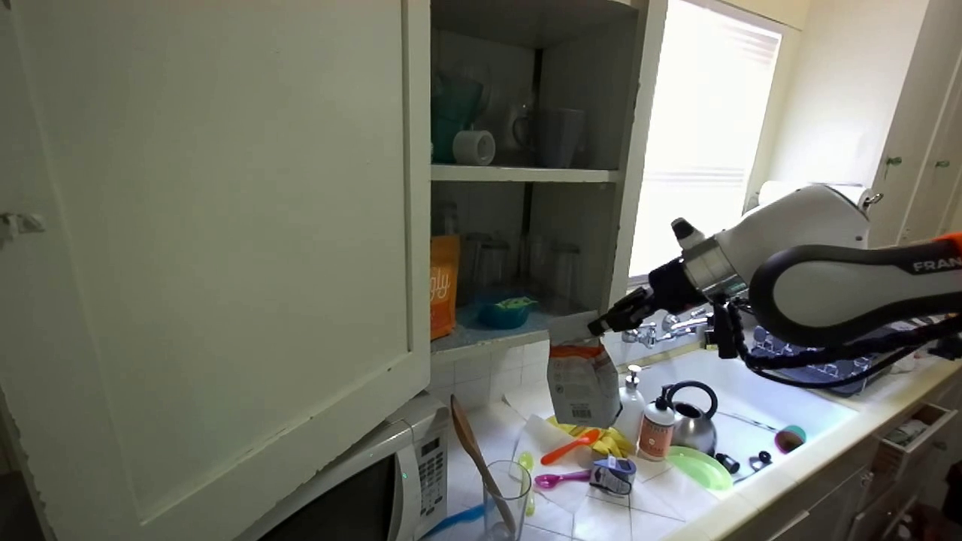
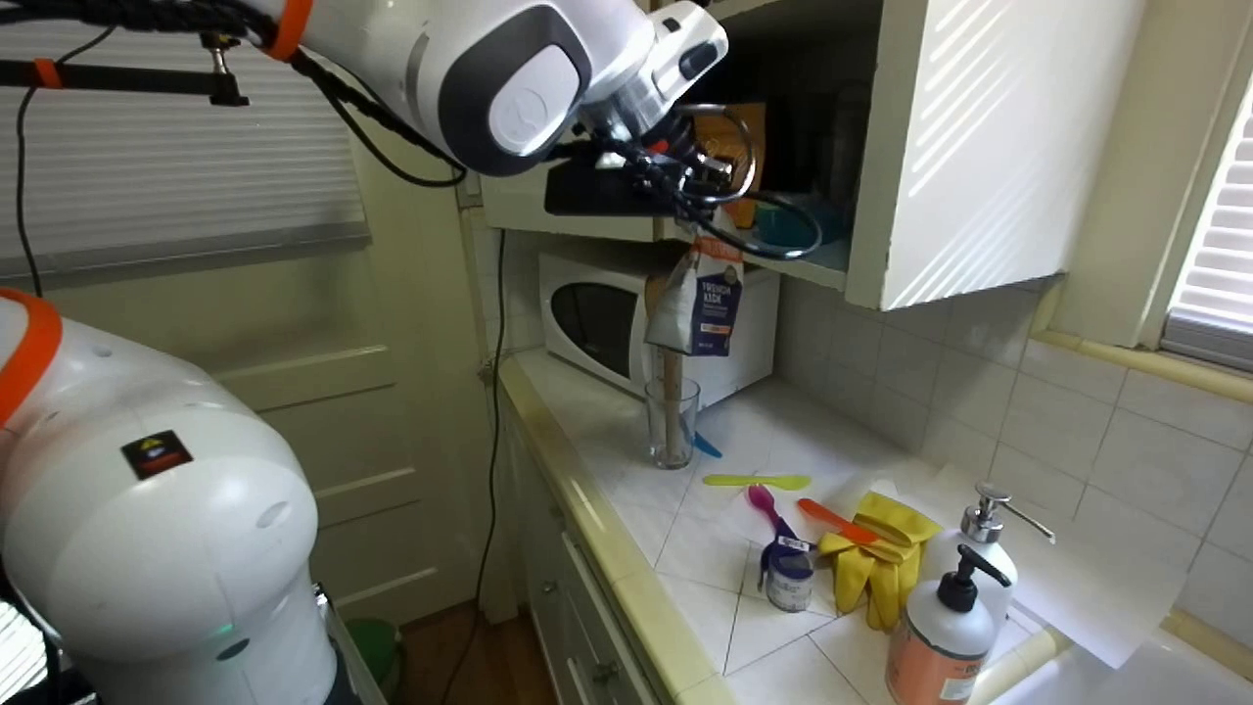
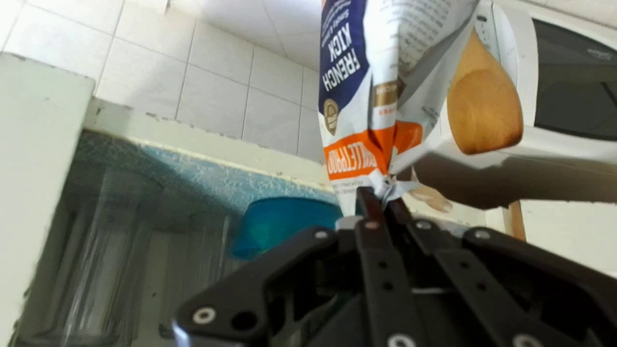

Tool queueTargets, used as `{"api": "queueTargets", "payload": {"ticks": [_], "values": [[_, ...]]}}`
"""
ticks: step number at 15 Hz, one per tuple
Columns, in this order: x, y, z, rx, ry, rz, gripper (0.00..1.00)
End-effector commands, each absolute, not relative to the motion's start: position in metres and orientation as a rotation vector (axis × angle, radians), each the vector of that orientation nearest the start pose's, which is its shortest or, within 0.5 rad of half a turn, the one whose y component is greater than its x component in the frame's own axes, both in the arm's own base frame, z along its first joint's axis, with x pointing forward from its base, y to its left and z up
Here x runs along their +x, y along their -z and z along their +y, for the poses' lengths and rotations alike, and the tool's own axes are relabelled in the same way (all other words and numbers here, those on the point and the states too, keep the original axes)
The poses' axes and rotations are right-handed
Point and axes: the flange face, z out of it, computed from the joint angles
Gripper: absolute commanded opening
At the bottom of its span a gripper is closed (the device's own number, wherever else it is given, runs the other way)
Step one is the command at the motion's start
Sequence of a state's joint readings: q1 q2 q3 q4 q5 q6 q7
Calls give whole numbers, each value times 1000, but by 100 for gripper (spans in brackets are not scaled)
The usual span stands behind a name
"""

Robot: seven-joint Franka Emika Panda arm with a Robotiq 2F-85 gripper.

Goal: Remove the white and blue packet from the open cabinet and put it on the counter.

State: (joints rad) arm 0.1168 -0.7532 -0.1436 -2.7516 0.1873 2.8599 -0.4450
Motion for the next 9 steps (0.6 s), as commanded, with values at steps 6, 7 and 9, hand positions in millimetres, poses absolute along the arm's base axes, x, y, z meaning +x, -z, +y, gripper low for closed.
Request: {"api": "queueTargets", "payload": {"ticks": [6, 7, 9], "values": [[402, -435, -45, -2729, 911, -792, 2], [404, -428, -53, -2722, 889, -837, 2], [409, -413, -70, -2714, 862, -896, 2]]}}
